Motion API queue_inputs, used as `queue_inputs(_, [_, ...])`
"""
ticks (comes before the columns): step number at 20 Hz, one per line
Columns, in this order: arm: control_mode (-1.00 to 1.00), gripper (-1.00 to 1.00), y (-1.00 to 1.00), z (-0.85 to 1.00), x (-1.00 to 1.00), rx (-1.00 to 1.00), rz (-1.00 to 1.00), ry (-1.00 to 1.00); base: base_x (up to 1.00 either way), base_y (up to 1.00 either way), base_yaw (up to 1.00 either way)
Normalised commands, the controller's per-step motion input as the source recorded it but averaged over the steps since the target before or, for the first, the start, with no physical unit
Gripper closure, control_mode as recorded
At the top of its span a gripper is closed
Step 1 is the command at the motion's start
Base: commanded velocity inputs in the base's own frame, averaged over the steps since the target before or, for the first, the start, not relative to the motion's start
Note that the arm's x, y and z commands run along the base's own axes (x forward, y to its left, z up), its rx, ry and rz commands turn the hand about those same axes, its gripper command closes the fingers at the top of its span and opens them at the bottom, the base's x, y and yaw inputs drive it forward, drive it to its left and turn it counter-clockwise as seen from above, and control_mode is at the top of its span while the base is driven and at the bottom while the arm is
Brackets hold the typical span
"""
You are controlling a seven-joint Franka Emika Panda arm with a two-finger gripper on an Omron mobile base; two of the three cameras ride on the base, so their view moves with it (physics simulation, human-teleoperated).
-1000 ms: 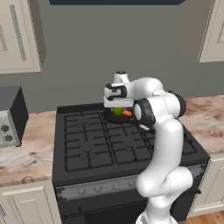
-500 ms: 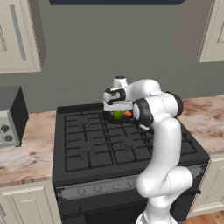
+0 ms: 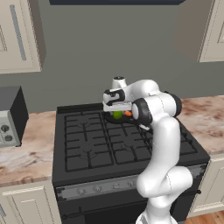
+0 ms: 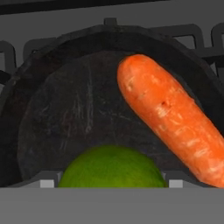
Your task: Put the carrot and lime in the pan. Then turn on the rear center burner and set the heat to medium.
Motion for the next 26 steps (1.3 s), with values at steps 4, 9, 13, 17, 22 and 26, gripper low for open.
queue_inputs(4, [-1.00,1.00,0.00,0.00,0.32,0.00,0.00,0.00,0.00,0.00,0.00])
queue_inputs(9, [-1.00,-1.00,0.00,0.00,0.04,0.00,0.00,0.00,0.00,0.00,0.00])
queue_inputs(13, [-1.00,-1.00,0.00,0.00,0.00,0.00,0.00,0.00,0.00,0.00,0.00])
queue_inputs(17, [-1.00,-1.00,0.00,0.00,0.00,0.00,0.00,-0.01,0.00,0.00,0.00])
queue_inputs(22, [-1.00,-1.00,0.00,0.04,-0.09,0.00,0.00,-0.05,0.00,0.00,0.00])
queue_inputs(26, [-1.00,-1.00,-0.01,0.13,-0.15,0.00,0.00,-0.01,0.00,0.00,0.00])
